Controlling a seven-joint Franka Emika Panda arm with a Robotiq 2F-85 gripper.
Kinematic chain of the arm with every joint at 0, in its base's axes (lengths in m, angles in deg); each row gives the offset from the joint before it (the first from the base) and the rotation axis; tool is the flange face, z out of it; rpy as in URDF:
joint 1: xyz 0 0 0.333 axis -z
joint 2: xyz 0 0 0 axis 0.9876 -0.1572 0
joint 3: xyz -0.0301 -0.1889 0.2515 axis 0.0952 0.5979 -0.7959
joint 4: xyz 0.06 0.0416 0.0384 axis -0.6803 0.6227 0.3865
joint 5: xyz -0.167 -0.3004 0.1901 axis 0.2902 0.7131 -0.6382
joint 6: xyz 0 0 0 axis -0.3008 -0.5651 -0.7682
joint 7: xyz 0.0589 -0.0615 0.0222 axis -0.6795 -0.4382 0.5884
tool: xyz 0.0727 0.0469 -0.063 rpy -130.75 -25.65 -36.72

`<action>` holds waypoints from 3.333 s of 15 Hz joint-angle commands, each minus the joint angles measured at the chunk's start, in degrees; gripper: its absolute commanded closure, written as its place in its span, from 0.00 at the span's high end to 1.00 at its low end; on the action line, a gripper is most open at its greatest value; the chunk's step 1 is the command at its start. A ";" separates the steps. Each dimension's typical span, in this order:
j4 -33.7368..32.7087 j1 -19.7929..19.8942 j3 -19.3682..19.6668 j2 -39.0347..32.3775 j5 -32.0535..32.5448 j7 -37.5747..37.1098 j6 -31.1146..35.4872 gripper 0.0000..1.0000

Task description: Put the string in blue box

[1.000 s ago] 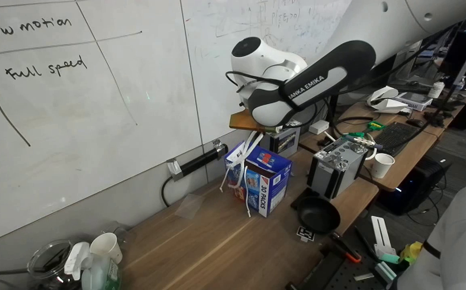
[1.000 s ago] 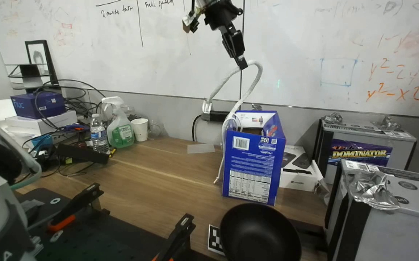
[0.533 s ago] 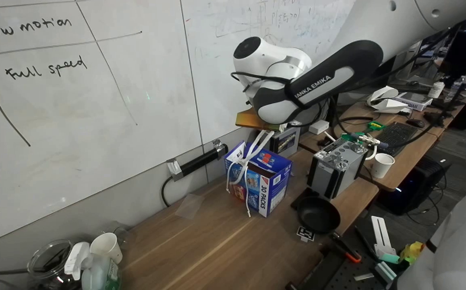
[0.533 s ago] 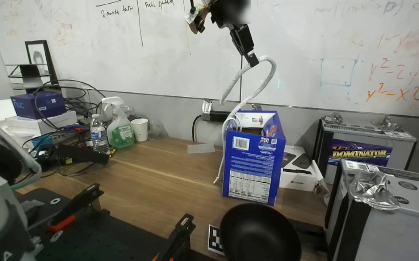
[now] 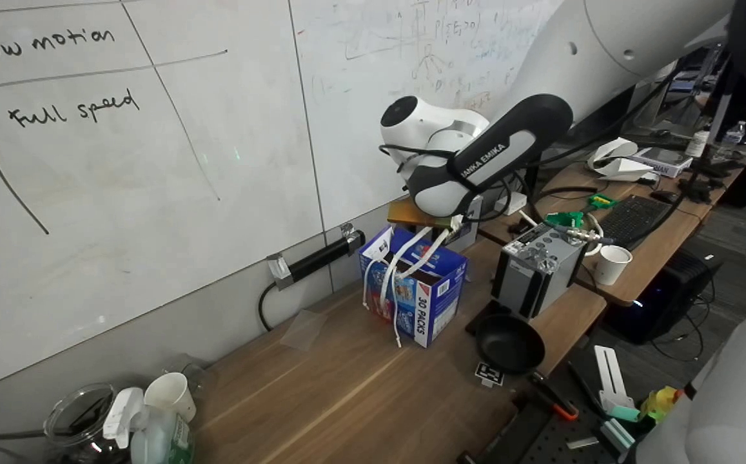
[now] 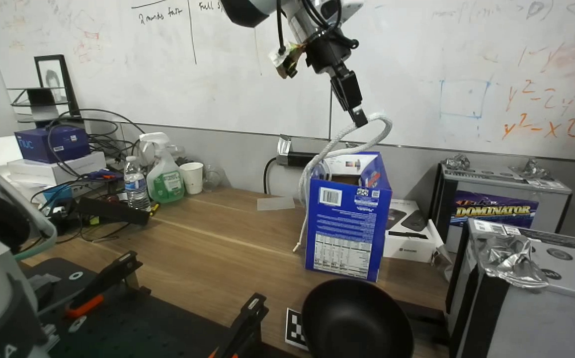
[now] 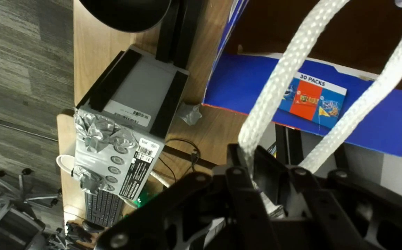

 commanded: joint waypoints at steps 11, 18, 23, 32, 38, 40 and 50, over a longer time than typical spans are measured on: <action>-8.99 2.76 3.28 -17.26 -21.51 24.64 12.65 0.08; -9.94 3.49 1.80 -18.85 -33.72 38.38 12.03 0.08; -10.08 2.81 1.42 -19.37 -41.07 47.65 10.47 0.08; -10.19 1.57 3.59 -19.46 -41.73 50.62 8.62 0.47; -9.85 0.26 5.00 -16.66 -40.17 49.35 7.61 0.91; -9.51 -0.49 5.24 -14.92 -39.39 49.00 7.50 1.00; -5.61 -6.53 -2.28 -5.51 -42.19 49.11 4.88 1.00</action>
